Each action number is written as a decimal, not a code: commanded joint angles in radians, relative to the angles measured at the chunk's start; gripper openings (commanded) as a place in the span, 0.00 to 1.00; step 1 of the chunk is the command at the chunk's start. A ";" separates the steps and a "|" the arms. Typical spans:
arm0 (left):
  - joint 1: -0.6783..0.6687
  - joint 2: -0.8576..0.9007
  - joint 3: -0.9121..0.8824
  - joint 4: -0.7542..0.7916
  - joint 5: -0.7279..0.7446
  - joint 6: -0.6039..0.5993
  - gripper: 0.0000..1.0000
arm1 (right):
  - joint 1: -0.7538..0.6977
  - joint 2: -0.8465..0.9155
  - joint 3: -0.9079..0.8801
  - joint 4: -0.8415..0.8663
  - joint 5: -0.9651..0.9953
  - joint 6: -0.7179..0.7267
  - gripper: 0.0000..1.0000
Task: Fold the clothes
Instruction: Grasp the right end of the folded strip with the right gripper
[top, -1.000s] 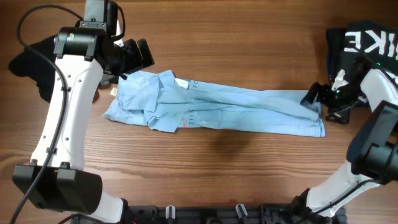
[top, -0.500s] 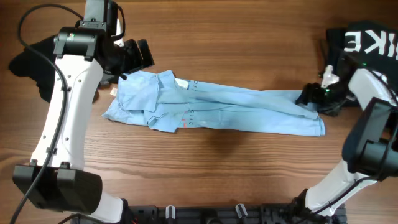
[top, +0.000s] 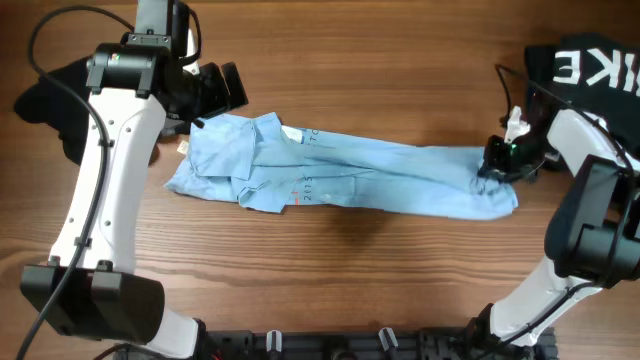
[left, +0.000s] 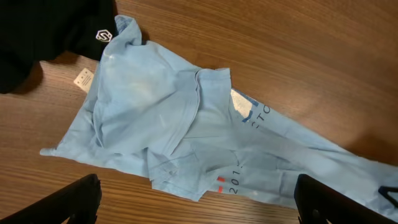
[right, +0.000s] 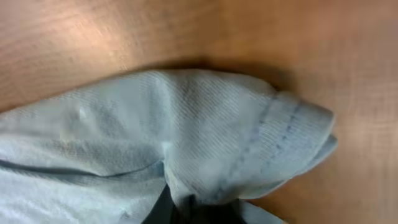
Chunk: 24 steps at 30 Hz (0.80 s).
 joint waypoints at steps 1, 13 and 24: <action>0.001 -0.023 0.014 0.014 0.012 0.019 0.99 | -0.016 0.025 0.119 -0.117 0.022 0.033 0.04; 0.002 -0.023 0.014 0.127 0.012 0.018 1.00 | -0.006 -0.117 0.289 -0.362 -0.060 0.008 0.04; 0.002 -0.023 0.014 0.183 0.012 0.019 1.00 | 0.215 -0.224 0.290 -0.381 -0.067 0.084 0.04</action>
